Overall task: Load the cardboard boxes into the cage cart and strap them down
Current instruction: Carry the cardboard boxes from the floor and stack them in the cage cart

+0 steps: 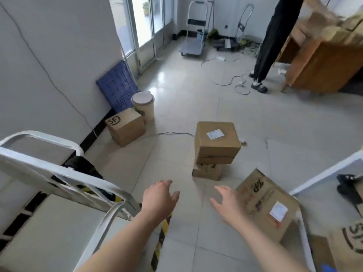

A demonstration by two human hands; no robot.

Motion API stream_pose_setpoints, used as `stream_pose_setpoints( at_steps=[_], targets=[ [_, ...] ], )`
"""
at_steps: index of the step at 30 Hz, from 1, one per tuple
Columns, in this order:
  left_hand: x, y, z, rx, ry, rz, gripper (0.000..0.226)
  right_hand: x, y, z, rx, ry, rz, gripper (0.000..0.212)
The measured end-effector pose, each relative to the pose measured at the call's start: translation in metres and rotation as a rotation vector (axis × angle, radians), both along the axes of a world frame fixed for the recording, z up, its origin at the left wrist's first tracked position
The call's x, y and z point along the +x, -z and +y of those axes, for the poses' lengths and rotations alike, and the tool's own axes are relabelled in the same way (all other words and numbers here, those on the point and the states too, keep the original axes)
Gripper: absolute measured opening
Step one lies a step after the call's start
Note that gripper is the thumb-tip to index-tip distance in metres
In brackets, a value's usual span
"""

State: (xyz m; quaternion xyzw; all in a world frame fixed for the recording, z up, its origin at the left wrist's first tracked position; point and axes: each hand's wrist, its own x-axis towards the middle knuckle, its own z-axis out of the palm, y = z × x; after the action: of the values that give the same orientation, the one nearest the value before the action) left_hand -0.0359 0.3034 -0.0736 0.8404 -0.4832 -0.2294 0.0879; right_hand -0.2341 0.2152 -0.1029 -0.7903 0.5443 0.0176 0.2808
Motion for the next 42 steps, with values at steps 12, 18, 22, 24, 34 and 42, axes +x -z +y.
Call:
stream_pose_setpoints(
  at_steps=[12, 18, 22, 24, 34, 42],
  targets=[
    [-0.068, 0.054, -0.154, 0.16, 0.359, 0.137, 0.051, -0.094, 0.045, -0.056, 0.132, 0.556, -0.008, 0.053],
    [-0.107, 0.081, -0.205, 0.25, 0.524, 0.107, 0.053, -0.128, 0.066, -0.073, 0.152, 0.746, -0.071, 0.051],
    [-0.14, 0.114, -0.232, 0.3, 0.559, 0.123, 0.055, -0.163, 0.092, -0.083, 0.203, 0.845, -0.074, 0.051],
    [-0.158, 0.132, -0.246, 0.32, 0.553, 0.134, 0.056, -0.185, 0.111, -0.09, 0.215, 0.879, -0.075, 0.052],
    [-0.239, 0.262, -0.309, 0.441, 0.397, 0.217, 0.061, -0.285, 0.241, -0.141, 0.317, 0.948, -0.069, 0.056],
    [-0.277, 0.392, -0.347, 0.499, 0.508, 0.181, 0.071, -0.324, 0.37, -0.169, 0.37, 1.024, 0.014, 0.067]
  ],
)
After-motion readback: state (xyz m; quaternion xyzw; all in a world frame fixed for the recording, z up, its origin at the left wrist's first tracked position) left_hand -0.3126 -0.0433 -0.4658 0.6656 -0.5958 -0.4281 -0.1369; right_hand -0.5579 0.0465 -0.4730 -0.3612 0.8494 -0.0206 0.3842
